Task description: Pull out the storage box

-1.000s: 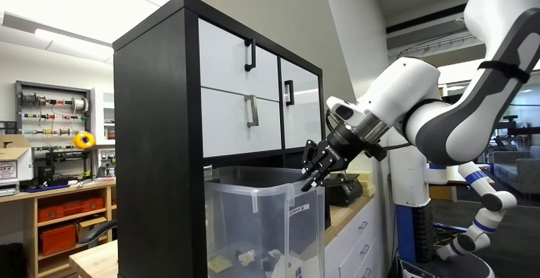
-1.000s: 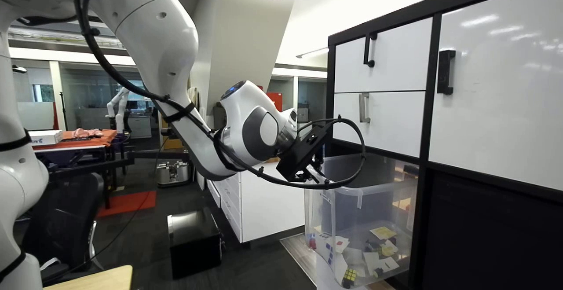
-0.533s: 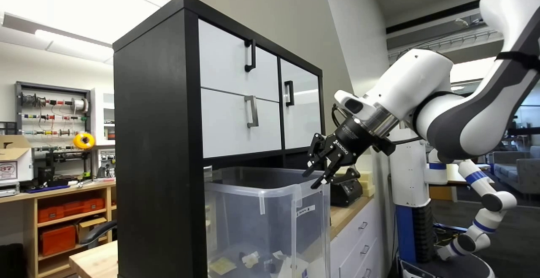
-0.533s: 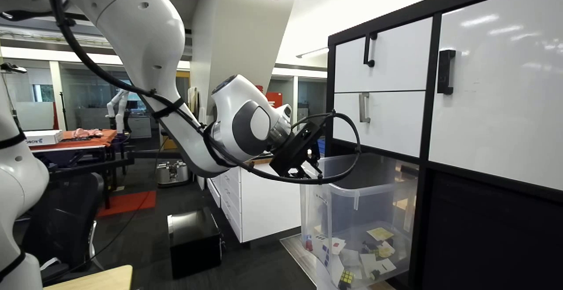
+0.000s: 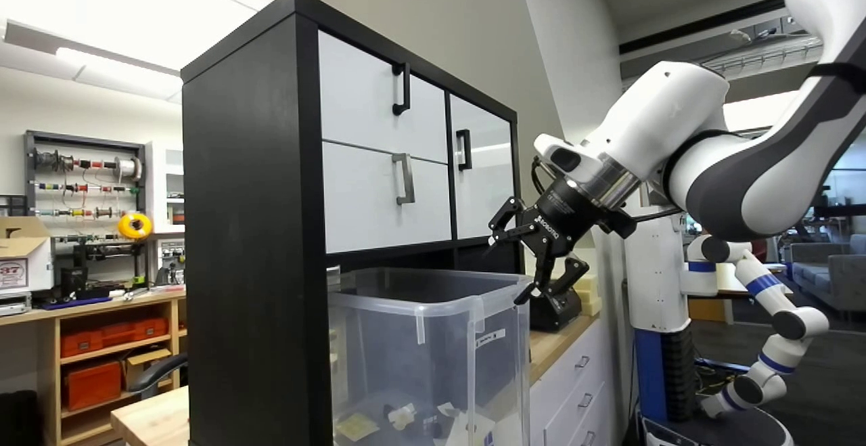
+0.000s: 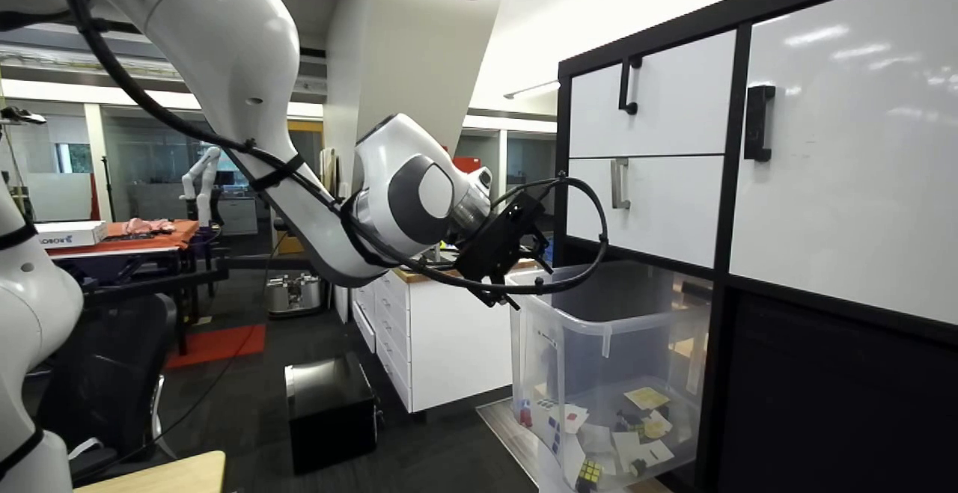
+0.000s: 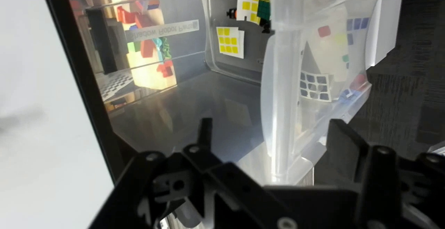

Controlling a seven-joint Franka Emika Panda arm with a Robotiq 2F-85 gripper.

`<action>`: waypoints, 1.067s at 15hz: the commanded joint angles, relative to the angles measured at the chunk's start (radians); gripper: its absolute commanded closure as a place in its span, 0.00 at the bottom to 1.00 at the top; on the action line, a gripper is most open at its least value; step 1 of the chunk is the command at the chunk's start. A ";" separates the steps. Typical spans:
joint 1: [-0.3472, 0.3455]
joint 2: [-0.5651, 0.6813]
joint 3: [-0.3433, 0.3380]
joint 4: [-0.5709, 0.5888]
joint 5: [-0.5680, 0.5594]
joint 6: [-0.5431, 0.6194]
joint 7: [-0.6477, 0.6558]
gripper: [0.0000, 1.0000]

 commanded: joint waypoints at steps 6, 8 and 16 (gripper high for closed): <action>0.138 -0.098 0.023 0.066 0.348 -0.523 -0.031 0.00; 0.127 -0.123 0.050 0.120 0.380 -0.629 -0.008 0.00; 0.117 -0.081 0.095 0.374 0.433 -1.092 0.215 0.00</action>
